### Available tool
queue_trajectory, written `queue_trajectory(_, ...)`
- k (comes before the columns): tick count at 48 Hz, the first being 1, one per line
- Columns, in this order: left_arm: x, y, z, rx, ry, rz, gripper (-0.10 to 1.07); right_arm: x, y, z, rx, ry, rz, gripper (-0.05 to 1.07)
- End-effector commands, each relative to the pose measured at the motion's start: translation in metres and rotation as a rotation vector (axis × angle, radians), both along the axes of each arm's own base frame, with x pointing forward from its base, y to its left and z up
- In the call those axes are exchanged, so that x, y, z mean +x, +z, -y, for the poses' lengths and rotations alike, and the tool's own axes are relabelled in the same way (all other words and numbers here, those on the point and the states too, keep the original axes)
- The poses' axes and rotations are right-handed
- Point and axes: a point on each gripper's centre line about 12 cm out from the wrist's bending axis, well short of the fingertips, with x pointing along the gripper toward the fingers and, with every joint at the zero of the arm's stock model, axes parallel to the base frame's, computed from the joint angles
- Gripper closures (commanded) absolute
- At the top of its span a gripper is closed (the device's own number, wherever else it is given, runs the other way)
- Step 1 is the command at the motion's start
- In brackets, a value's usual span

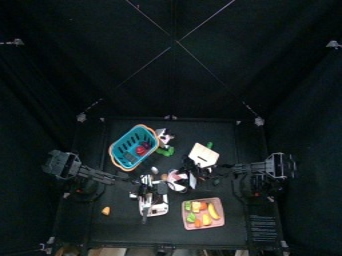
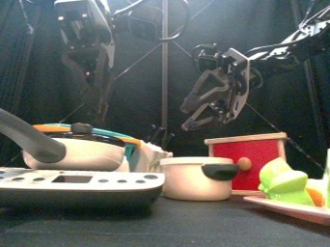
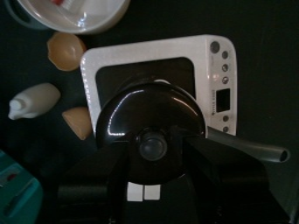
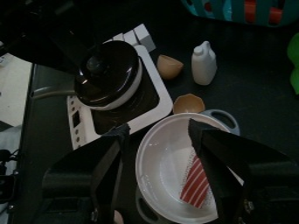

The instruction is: Grab corn top

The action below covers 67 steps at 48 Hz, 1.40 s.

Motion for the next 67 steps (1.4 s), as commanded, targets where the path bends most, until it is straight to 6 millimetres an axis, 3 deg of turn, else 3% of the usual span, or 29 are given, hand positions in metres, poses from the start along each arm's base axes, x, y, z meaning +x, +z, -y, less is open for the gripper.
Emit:
queue_trajectory(1,-0.002,0.025,-0.002,-0.003,-0.005,0.084,0.19,0.004,0.012,0.002,-0.004,-0.003,0.037,0.13)
queue_trajectory(13,-0.036,0.042,0.0,-0.015,-0.042,0.131,0.19,0.003,0.012,0.001,-0.004,-0.002,0.037,0.13)
queue_trajectory(23,-0.078,0.029,0.028,-0.127,-0.077,0.054,0.19,0.004,0.011,0.002,-0.001,-0.007,0.031,0.13)
queue_trajectory(34,-0.117,0.021,0.047,-0.351,0.032,-0.087,0.11,0.006,0.006,0.004,0.003,-0.023,0.007,0.13)
queue_trajectory(47,-0.153,0.009,0.053,-0.331,0.179,-0.308,0.05,0.011,-0.001,0.005,0.007,-0.031,-0.018,0.13)
queue_trajectory(67,-0.181,-0.022,0.065,-0.319,0.512,-0.408,0.05,0.019,-0.005,0.007,-0.001,-0.031,-0.03,0.13)
